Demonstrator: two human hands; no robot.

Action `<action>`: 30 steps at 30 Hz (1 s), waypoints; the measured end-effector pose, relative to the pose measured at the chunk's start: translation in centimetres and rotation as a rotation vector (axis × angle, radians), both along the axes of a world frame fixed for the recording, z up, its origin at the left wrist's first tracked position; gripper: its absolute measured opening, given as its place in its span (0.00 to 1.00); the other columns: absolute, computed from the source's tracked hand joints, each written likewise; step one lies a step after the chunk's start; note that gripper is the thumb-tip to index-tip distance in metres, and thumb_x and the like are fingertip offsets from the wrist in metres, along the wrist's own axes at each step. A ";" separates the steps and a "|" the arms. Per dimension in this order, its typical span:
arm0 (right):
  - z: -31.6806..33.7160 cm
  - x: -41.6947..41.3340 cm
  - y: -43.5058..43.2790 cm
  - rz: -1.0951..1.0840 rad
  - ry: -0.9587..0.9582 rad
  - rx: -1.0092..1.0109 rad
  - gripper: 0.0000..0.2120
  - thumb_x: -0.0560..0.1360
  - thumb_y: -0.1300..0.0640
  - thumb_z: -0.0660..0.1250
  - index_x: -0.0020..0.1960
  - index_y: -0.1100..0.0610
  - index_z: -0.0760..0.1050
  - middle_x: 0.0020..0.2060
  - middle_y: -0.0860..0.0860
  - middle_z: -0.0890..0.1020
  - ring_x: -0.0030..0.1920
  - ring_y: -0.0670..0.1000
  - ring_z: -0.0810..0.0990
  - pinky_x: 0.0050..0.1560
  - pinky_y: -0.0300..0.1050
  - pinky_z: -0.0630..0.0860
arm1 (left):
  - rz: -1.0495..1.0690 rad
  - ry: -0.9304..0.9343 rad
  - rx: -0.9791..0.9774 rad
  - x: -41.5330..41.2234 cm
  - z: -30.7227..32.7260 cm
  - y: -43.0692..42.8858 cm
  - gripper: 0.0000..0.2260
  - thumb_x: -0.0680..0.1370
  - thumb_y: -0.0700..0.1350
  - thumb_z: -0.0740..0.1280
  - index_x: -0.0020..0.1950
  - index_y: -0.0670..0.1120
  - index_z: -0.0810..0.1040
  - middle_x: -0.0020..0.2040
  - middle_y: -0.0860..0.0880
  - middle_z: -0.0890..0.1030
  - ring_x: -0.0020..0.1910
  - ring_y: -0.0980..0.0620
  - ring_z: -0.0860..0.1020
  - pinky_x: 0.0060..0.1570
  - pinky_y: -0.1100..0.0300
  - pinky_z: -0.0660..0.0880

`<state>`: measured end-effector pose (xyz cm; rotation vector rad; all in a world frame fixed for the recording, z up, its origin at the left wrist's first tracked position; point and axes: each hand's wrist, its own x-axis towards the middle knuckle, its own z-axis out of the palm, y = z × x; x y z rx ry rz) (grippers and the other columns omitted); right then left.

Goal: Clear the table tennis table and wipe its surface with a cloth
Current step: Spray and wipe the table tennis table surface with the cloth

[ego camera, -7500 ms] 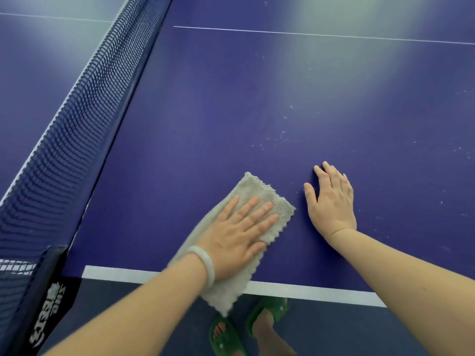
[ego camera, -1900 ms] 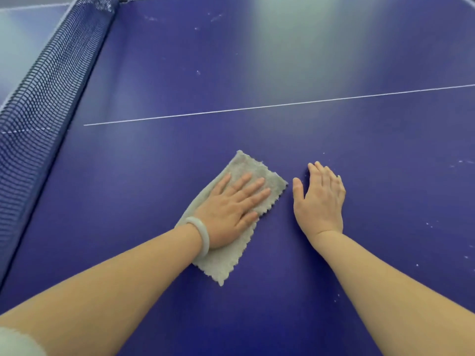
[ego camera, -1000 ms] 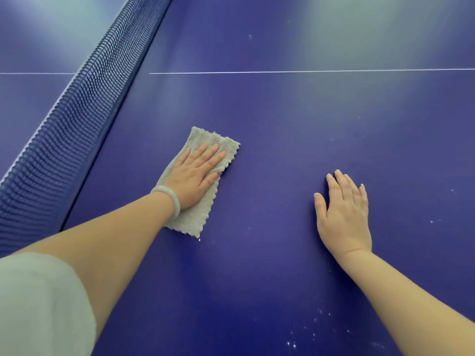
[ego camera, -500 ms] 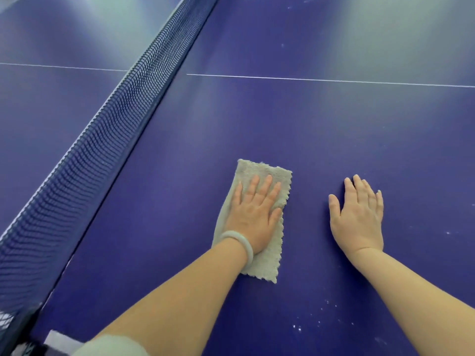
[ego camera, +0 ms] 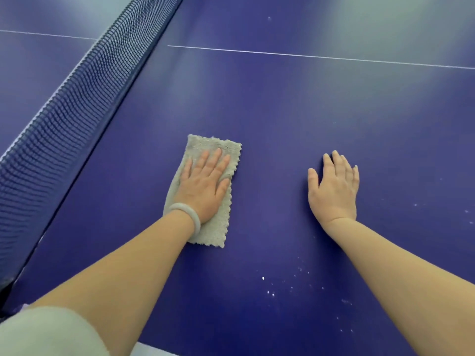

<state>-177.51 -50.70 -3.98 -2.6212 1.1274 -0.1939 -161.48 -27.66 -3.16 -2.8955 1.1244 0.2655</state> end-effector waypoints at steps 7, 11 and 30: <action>0.4 -0.3 -0.1 0.020 -0.019 0.037 0.28 0.84 0.46 0.49 0.79 0.59 0.57 0.79 0.53 0.56 0.79 0.52 0.50 0.79 0.52 0.40 | -0.549 0.076 0.003 -11.6 0.5 0.3 0.25 0.84 0.56 0.45 0.81 0.56 0.43 0.81 0.55 0.43 0.80 0.50 0.39 0.77 0.45 0.40; 0.4 -0.3 -0.2 0.027 -0.022 0.036 0.28 0.84 0.45 0.49 0.78 0.59 0.58 0.79 0.54 0.57 0.79 0.53 0.51 0.78 0.53 0.40 | -0.518 0.045 -0.017 -9.5 0.6 2.5 0.24 0.85 0.56 0.44 0.81 0.57 0.43 0.81 0.57 0.43 0.79 0.53 0.39 0.77 0.46 0.41; 0.5 -0.2 -0.7 0.039 0.009 0.111 0.29 0.83 0.45 0.52 0.79 0.58 0.57 0.79 0.54 0.56 0.79 0.53 0.49 0.78 0.54 0.39 | -0.215 0.227 -0.187 -17.2 0.1 -1.1 0.27 0.82 0.59 0.39 0.81 0.56 0.43 0.80 0.59 0.39 0.77 0.57 0.32 0.76 0.47 0.35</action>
